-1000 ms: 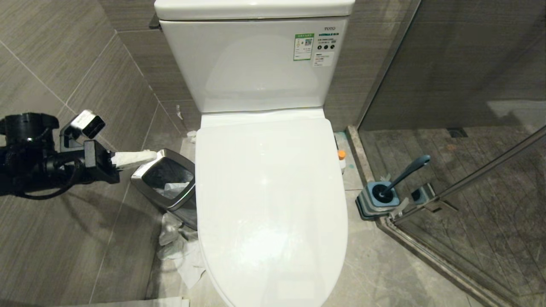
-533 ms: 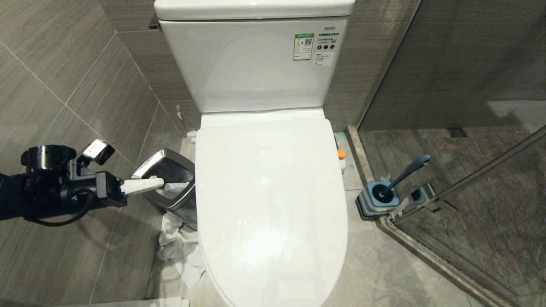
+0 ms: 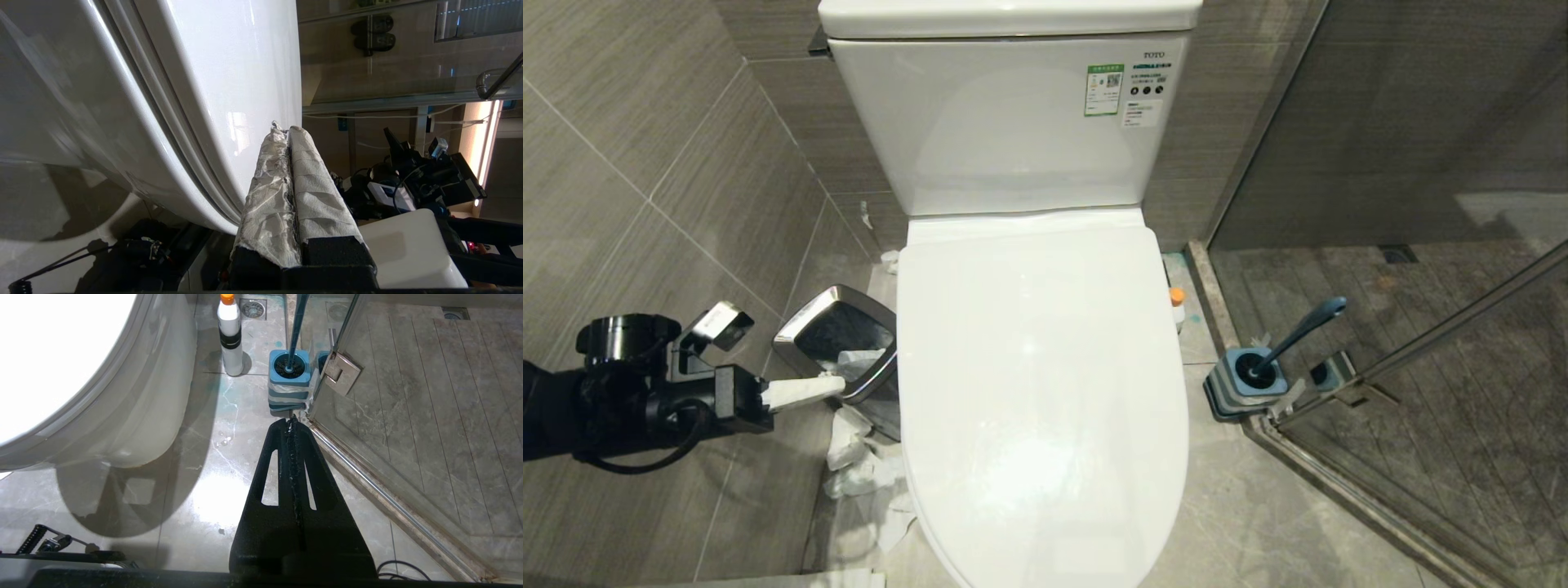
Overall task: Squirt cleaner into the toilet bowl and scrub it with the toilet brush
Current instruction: Use the left hand to lift the toilet lid slightly
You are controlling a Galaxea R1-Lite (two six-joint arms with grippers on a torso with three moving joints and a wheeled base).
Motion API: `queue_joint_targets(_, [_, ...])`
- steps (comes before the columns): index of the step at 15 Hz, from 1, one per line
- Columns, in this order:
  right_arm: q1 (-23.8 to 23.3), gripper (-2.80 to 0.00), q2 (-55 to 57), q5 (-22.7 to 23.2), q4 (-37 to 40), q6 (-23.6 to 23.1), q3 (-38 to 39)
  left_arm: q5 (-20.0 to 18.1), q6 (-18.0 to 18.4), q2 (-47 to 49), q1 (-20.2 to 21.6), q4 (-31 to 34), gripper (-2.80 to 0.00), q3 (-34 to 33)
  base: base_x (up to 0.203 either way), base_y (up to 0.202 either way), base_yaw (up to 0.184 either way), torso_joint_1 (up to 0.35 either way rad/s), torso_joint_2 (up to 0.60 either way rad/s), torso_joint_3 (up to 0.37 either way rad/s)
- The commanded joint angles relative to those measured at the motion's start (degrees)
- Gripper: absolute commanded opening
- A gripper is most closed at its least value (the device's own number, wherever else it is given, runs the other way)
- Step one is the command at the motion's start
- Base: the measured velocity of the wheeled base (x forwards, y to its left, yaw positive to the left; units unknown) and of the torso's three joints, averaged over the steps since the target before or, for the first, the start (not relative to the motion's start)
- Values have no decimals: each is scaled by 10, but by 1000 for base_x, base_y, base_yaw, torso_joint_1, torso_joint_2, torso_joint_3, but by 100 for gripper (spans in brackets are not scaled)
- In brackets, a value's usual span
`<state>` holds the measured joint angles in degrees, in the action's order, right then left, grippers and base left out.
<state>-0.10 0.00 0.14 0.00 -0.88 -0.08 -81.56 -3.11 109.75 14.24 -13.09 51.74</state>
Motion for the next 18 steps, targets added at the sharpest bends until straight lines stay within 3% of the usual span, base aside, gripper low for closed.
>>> queue_joint_targets(1, [0, -280, 0, 0, 0, 0, 0, -4, -1, -6, -4, -2, -280, -14, 0, 0, 0, 0, 0, 0])
queue_joint_targets(5, [0, -280, 0, 0, 0, 0, 0, -4, 5, -12, -9, -10, -280, -21, 0, 0, 0, 0, 0, 0])
queue_joint_targets(10, [0, -280, 0, 0, 0, 0, 0, 2, 20, -60, -40, -130, -280, -62, 0, 0, 0, 0, 0, 0])
queue_joint_targets(16, [0, -280, 0, 0, 0, 0, 0, 17, 28, -82, -30, -149, -280, -124, 0, 0, 0, 0, 0, 0])
queue_joint_targets(17, [0, -280, 0, 0, -1, 0, 0, 18, 28, -84, -31, -149, 0, -125, 0, 0, 0, 0, 0, 0])
queue_joint_targets(18, [0, -280, 0, 0, 0, 0, 0, 18, 28, -84, -32, -151, 0, -129, 0, 0, 0, 0, 0, 0])
